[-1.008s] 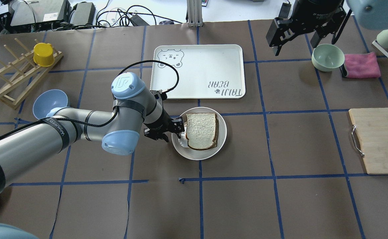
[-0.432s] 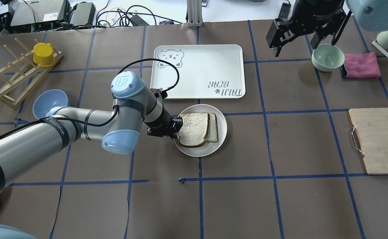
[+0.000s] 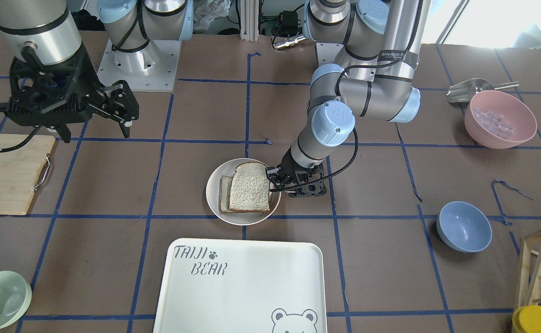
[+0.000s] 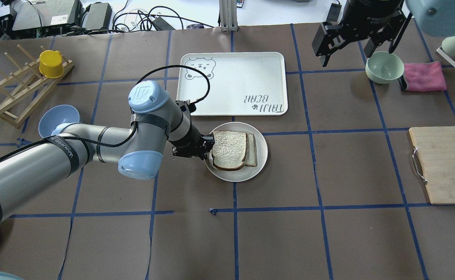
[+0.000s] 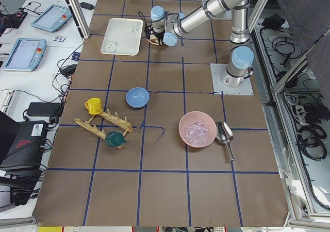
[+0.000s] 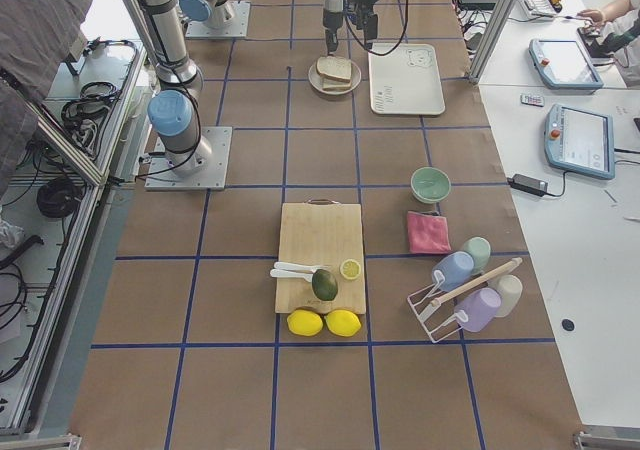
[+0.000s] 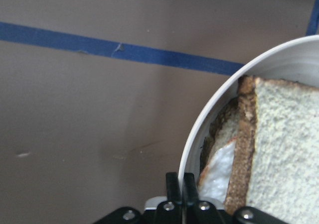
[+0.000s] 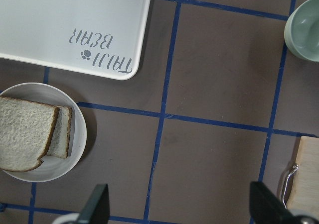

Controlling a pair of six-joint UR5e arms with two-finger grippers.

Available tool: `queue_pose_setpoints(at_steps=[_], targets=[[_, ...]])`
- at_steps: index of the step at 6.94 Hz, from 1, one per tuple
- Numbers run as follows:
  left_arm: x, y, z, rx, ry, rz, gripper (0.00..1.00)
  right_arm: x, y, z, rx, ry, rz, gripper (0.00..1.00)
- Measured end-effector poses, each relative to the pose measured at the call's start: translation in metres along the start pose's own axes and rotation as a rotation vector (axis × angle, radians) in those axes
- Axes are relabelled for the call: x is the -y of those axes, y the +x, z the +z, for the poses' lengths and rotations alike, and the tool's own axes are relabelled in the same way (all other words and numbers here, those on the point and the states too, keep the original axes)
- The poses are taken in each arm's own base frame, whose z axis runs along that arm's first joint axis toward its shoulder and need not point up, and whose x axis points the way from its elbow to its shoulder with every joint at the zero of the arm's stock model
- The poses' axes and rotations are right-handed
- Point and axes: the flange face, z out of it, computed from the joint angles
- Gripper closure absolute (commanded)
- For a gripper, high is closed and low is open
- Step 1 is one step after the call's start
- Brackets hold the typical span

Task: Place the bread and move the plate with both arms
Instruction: 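Slide the plate with the left gripper onto the bear tray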

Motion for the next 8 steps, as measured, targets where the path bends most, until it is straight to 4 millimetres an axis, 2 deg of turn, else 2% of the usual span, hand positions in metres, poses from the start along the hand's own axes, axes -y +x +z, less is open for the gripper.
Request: queue_pose_setpoints(at_steps=[3, 5, 6, 7, 8], targets=[[-0.004, 0.003, -0.013, -0.01, 0.021, 0.014, 1.0, 0.0, 0.0, 0.0, 0.0, 0.0, 0.0, 0.0], [-0.004, 0.006, -0.035, -0.044, 0.063, 0.021, 1.0, 0.0, 0.0, 0.001, 0.0, -0.001, -0.001, 0.0], [0.006, 0.003, -0.045, -0.066, 0.095, 0.004, 1.0, 0.0, 0.0, 0.001, 0.0, -0.002, 0.0, 0.0], [0.027, 0.0, -0.052, -0.096, 0.116, -0.023, 1.0, 0.0, 0.0, 0.001, 0.0, -0.002, 0.0, 0.0], [0.057, 0.004, -0.058, -0.121, 0.127, -0.046, 1.0, 0.0, 0.0, 0.001, 0.0, -0.002, 0.0, 0.0]])
